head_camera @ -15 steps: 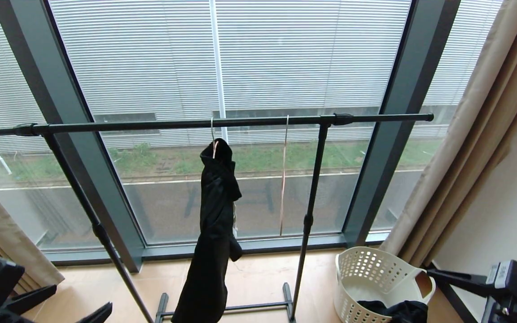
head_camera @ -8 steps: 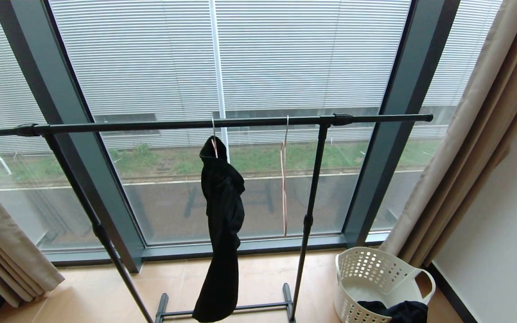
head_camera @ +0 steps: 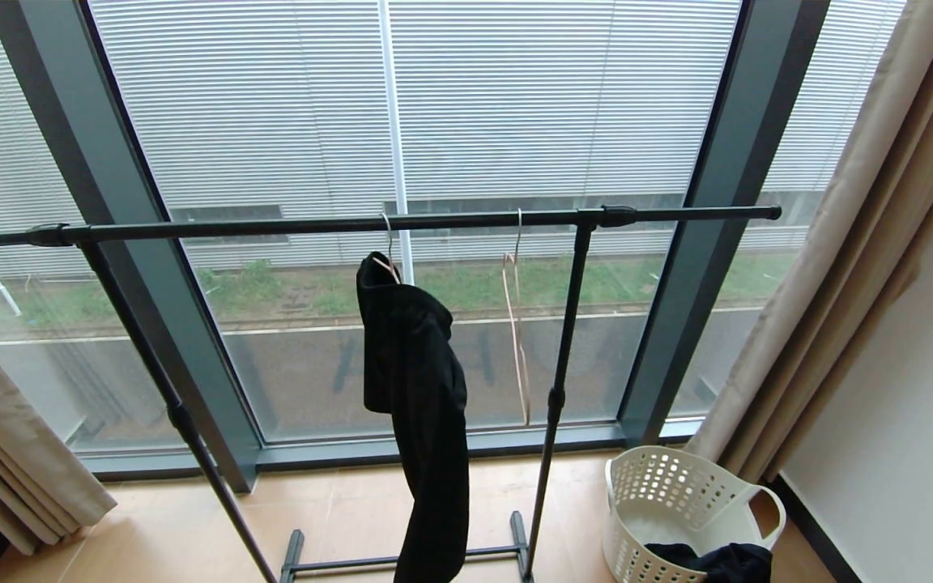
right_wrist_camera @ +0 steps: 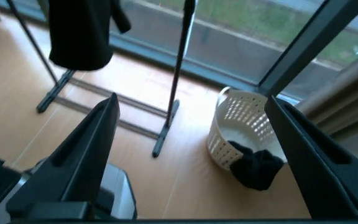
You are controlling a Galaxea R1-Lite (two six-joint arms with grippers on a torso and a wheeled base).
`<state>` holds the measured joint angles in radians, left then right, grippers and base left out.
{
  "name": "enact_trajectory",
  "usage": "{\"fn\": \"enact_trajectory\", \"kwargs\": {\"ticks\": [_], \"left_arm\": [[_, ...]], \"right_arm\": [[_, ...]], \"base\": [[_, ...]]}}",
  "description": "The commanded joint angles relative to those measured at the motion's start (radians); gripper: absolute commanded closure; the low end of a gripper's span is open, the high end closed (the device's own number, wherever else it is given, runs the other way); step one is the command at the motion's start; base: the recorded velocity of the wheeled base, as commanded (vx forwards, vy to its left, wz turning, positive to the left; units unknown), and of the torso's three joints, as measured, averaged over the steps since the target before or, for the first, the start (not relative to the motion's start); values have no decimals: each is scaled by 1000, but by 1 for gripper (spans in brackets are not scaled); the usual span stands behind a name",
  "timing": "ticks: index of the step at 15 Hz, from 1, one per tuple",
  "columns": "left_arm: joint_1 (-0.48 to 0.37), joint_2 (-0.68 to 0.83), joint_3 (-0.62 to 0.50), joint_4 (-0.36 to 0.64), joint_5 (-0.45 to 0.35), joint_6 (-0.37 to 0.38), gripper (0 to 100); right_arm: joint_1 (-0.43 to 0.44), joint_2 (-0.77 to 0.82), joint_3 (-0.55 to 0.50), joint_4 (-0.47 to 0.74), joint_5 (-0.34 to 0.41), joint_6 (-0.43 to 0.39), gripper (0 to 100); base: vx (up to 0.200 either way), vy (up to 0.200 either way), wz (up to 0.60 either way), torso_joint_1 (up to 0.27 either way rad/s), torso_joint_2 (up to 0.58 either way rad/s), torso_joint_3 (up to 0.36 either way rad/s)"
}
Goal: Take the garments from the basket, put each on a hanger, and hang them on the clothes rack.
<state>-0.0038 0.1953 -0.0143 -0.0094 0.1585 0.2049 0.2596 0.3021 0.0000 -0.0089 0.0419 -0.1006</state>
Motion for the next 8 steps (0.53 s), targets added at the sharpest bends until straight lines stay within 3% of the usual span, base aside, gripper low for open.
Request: {"fn": "enact_trajectory", "kwargs": {"ticks": [1,3,4,6,7,8], "left_arm": [[42,-122,0,2,-1,7,0],[42,-123,0,3,-7,-25,0],[2,-155,-3,31,-39,-50,0],[-8,-195,-18,71,-108,-119,0],[-5,-195,-21,97,-117,-183,0],[-4,-195,-19,97,-116,-174,0]], "right_arm": [[-20,-150,0,4,-20,32,0],[-25,-209,0,7,-54,55,0],[-26,-209,0,7,-91,81,0],[-36,-209,0,6,-96,110,0],[-102,-209,0,6,-102,105,0],[-160,-209,0,4,-108,64,0]], "base": [[0,0,0,0,0,0],[0,0,0,0,0,0],[0,0,0,0,0,0],[0,0,0,0,0,0],[0,0,0,0,0,0],[0,0,0,0,0,0]]}}
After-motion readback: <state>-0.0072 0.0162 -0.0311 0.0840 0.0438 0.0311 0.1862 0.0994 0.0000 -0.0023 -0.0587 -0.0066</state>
